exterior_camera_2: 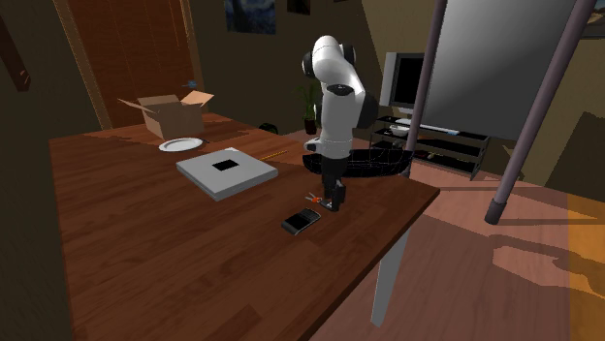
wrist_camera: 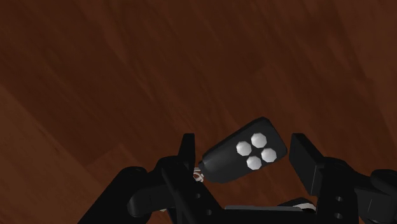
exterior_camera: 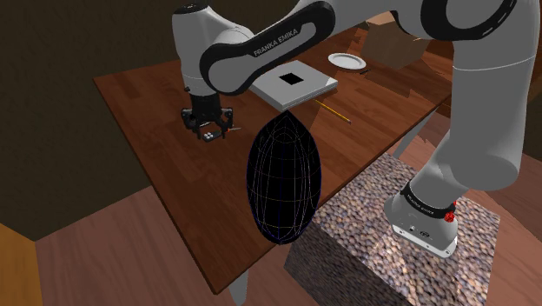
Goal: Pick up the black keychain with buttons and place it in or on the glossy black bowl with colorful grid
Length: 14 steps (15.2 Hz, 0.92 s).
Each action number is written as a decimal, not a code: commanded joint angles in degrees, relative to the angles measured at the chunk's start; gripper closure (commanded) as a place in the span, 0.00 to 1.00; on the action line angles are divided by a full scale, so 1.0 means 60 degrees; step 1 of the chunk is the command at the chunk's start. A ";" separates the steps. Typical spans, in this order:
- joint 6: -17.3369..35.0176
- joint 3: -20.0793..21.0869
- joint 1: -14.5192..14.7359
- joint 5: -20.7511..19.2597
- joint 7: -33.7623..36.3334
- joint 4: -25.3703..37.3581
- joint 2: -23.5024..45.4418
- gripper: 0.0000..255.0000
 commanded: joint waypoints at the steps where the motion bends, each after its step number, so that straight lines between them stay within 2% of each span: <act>1: -0.0098 0.0018 -0.0009 0.0031 -0.0020 0.0047 -0.0057 1.00; 14: -0.1472 0.0197 -0.0065 0.0364 -0.0250 0.0893 -0.0640 1.00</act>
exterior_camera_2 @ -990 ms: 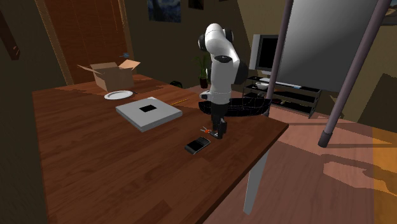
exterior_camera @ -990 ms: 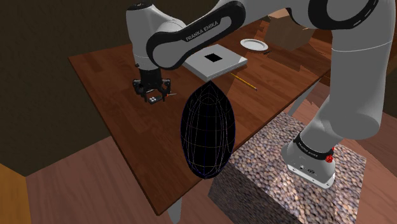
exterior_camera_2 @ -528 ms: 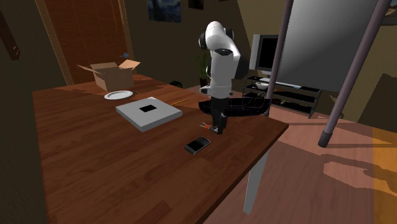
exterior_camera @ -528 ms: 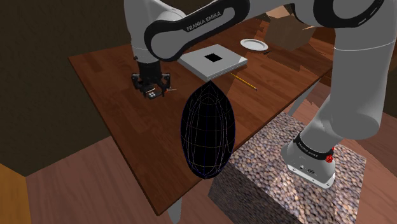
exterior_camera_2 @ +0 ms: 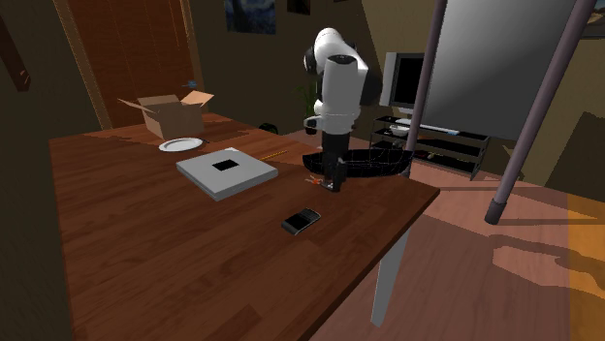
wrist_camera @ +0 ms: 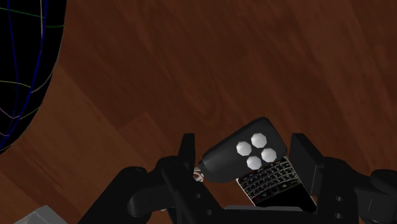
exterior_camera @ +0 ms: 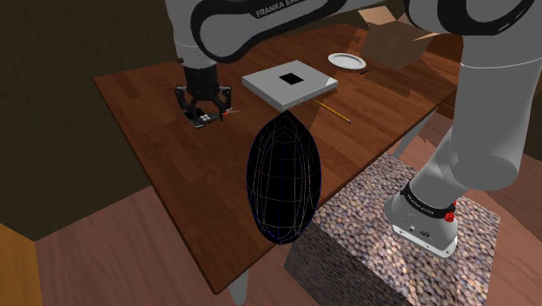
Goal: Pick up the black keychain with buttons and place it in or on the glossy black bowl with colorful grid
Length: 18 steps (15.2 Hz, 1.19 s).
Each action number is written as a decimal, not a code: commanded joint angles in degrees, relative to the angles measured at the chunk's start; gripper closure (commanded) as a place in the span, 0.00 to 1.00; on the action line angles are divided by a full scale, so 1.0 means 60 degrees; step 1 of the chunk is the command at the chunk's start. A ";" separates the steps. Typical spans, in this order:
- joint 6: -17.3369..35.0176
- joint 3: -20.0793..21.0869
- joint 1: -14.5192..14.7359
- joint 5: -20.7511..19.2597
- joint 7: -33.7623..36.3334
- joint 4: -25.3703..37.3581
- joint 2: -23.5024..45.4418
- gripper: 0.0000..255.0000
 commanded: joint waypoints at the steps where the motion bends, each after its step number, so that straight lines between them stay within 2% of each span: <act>1: -0.0203 0.0025 -0.0005 0.0047 -0.0026 0.0119 -0.0087 1.00; 18: -0.2275 0.0130 0.0145 0.0213 -0.0210 0.2022 -0.0297 1.00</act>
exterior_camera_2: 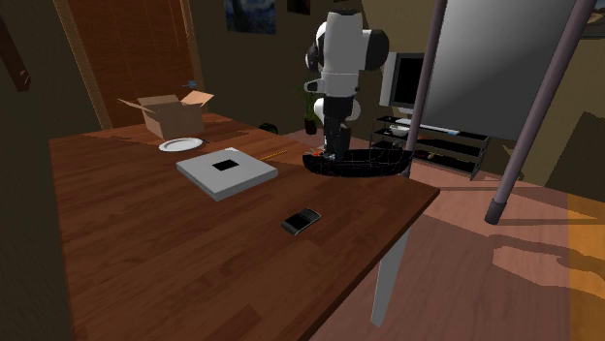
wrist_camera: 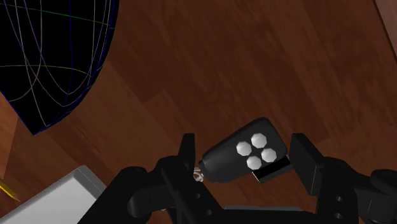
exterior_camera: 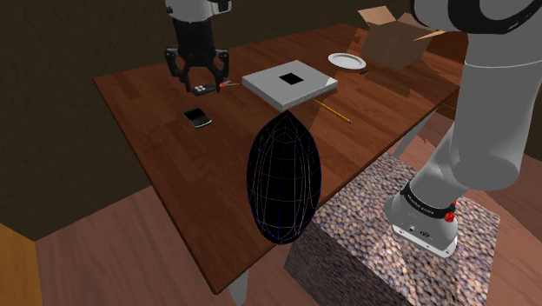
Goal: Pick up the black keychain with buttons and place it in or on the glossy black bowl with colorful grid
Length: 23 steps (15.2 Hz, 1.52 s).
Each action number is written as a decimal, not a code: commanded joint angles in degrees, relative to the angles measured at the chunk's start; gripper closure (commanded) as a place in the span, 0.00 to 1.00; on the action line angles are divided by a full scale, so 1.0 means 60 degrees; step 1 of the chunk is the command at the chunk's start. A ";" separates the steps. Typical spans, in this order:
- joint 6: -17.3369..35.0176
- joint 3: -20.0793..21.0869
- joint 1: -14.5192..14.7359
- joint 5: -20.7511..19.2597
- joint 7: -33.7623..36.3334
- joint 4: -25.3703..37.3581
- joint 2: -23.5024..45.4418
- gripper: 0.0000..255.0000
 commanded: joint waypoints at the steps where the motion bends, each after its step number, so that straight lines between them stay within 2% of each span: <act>1: -0.0248 0.0009 0.0028 0.0007 -0.0014 0.0243 -0.0004 1.00; 6: 0.0569 0.0331 -0.0360 0.0824 0.0156 -0.2467 -0.2058 1.00; 12: 0.1044 0.0569 -0.0418 0.1927 0.0176 -0.4898 -0.4297 1.00; 20: 0.0986 0.0664 0.0158 0.3374 0.0250 -0.7275 -0.7064 1.00; 23: 0.1219 0.0694 0.0229 0.3459 0.0273 -0.7625 -0.7193 1.00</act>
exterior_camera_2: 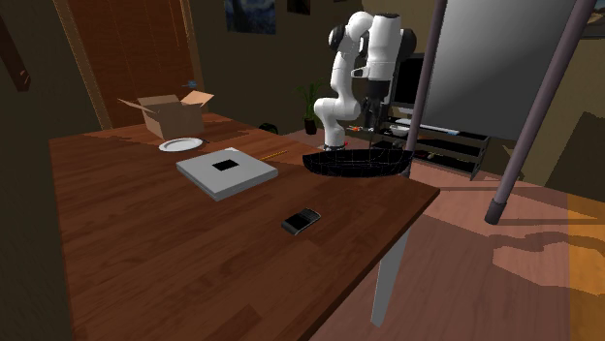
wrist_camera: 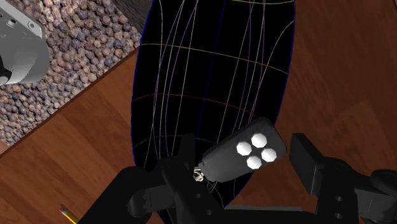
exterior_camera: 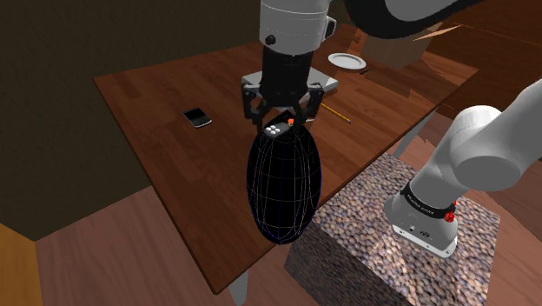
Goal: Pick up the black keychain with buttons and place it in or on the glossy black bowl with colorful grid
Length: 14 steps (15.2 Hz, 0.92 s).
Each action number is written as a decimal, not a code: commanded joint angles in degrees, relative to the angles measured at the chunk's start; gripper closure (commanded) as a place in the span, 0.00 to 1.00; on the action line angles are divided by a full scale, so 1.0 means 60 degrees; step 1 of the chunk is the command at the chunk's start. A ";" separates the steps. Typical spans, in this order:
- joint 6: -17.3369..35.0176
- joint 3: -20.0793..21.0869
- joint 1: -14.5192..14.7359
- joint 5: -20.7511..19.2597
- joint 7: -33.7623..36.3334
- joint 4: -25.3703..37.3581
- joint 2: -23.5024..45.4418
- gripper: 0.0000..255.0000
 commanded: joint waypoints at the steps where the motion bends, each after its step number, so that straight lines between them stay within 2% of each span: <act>1: 0.0243 0.0024 0.0021 0.0035 -0.0001 -0.0270 -0.0027 1.00; 14: 0.1958 0.0307 0.0032 -0.0020 0.0120 -0.1569 0.0419 1.00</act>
